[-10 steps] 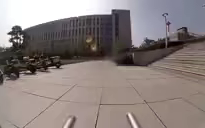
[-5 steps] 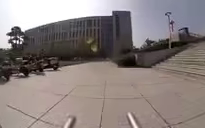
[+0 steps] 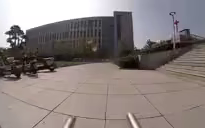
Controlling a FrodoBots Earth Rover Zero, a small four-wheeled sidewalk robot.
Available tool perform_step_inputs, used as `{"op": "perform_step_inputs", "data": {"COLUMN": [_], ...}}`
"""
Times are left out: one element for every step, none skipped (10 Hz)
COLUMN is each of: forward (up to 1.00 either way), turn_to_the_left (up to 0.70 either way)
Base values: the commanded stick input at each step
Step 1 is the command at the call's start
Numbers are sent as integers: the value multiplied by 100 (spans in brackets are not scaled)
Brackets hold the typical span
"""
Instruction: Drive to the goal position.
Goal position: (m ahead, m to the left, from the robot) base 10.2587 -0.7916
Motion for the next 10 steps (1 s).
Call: {"op": "perform_step_inputs", "data": {"forward": [100, 100, 100, 100, 100, 100, 100, 100, 100, 100], "turn_to_the_left": [0, 0, 0, 0, 0, 0, 0, 0, 0, 0]}}
